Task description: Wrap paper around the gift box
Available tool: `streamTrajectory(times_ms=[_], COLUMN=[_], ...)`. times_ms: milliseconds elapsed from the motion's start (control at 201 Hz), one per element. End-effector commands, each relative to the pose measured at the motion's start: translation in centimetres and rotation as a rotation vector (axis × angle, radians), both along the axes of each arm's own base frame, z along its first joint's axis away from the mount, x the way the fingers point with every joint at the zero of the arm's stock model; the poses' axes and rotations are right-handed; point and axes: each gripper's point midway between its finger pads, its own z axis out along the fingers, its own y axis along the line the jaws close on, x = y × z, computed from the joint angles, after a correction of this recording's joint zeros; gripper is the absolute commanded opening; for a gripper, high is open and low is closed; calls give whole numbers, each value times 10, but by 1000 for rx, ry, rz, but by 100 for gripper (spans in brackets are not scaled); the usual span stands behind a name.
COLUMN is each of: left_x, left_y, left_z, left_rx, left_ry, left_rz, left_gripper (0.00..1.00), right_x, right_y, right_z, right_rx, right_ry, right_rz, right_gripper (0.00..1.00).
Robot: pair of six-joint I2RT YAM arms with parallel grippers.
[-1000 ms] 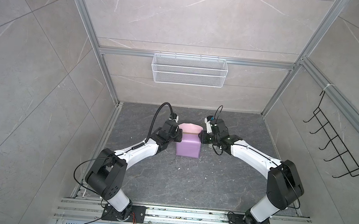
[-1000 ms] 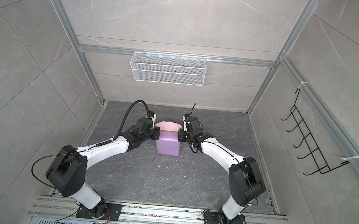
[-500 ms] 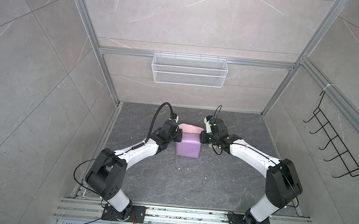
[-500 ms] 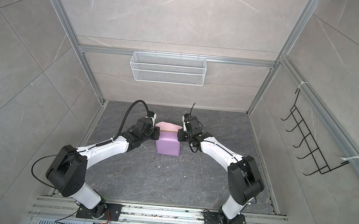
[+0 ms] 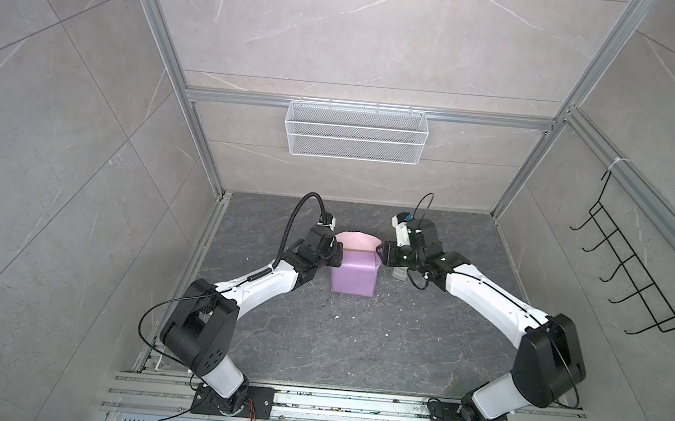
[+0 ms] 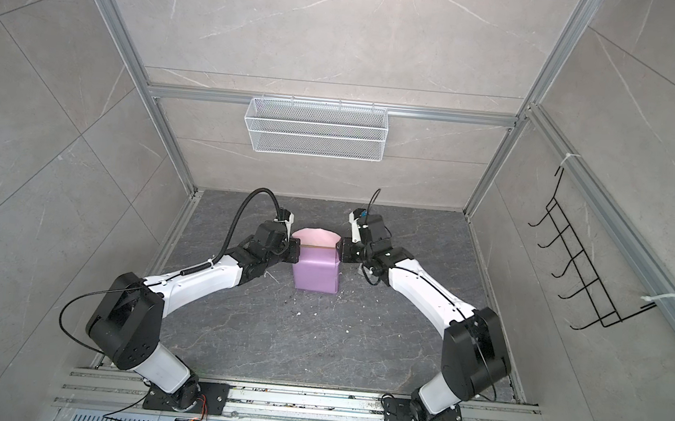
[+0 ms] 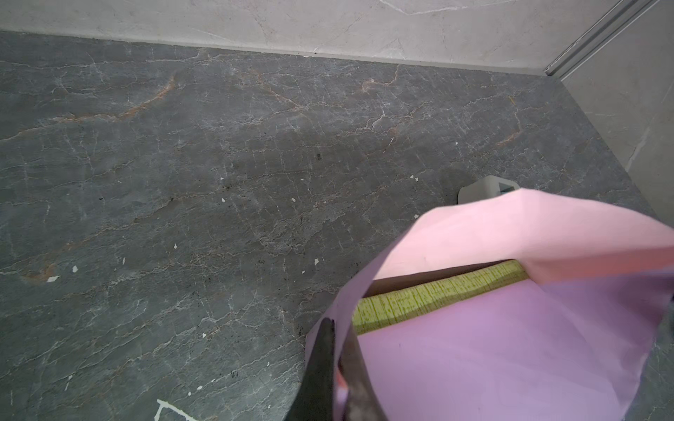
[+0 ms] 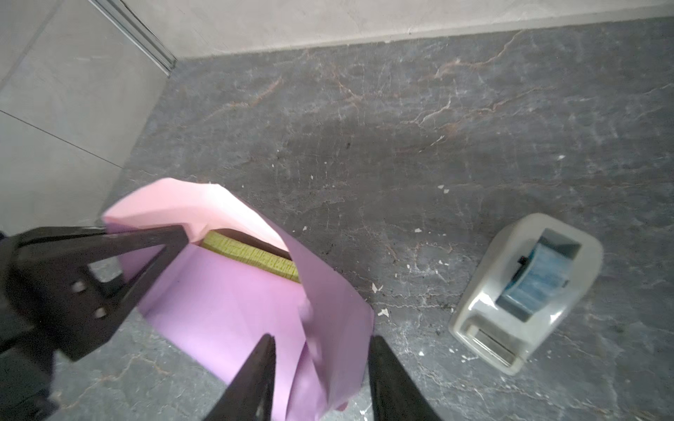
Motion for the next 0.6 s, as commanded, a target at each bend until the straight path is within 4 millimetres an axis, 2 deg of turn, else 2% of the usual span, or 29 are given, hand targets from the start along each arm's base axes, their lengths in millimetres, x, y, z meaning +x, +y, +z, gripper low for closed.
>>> streamTrajectory(times_ms=[0, 159, 353, 463, 597], left_x=[3, 4, 4, 4, 3], left_y=[-3, -2, -3, -3, -3], left_z=[9, 10, 10, 11, 12], left_rx=[-5, -3, -9, -11, -12], left_ry=[-19, -23, -19, -21, -22], left_rz=[-16, -12, -14, -12, -13], left_gripper=[0, 0, 0, 0, 0], right_x=[-8, 0, 4, -3, -11], right_y=[-21, -38, -21, -12, -11], right_z=[8, -11, -26, -24, -20], right_rx=[61, 84, 125, 128, 74], right_ry=[22, 87, 132, 110, 57], right_rz=[-3, -25, 25, 48, 44], right_gripper=[45, 43, 37, 41, 47])
